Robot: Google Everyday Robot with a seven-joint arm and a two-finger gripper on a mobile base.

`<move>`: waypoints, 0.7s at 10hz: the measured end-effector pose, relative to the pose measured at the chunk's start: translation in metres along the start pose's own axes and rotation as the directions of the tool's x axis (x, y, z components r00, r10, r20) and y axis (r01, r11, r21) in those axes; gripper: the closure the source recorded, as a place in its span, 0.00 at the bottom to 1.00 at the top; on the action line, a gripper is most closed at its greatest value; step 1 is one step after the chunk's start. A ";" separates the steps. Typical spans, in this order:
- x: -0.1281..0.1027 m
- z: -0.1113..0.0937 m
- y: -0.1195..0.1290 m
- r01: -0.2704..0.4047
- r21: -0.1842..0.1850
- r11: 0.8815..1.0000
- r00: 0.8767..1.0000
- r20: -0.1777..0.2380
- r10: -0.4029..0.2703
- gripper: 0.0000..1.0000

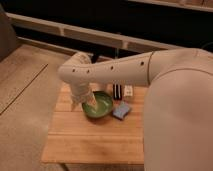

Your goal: Place the white sponge in the ceramic bowl

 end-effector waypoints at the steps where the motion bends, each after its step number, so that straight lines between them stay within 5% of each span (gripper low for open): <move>1: -0.021 -0.005 -0.012 0.042 0.013 0.999 0.997 0.058 -0.042 0.35; 4: -0.072 -0.023 -0.072 0.090 0.087 0.992 0.972 0.207 -0.106 0.35; 7: -0.075 -0.025 -0.069 0.100 0.086 0.991 0.969 0.217 -0.116 0.35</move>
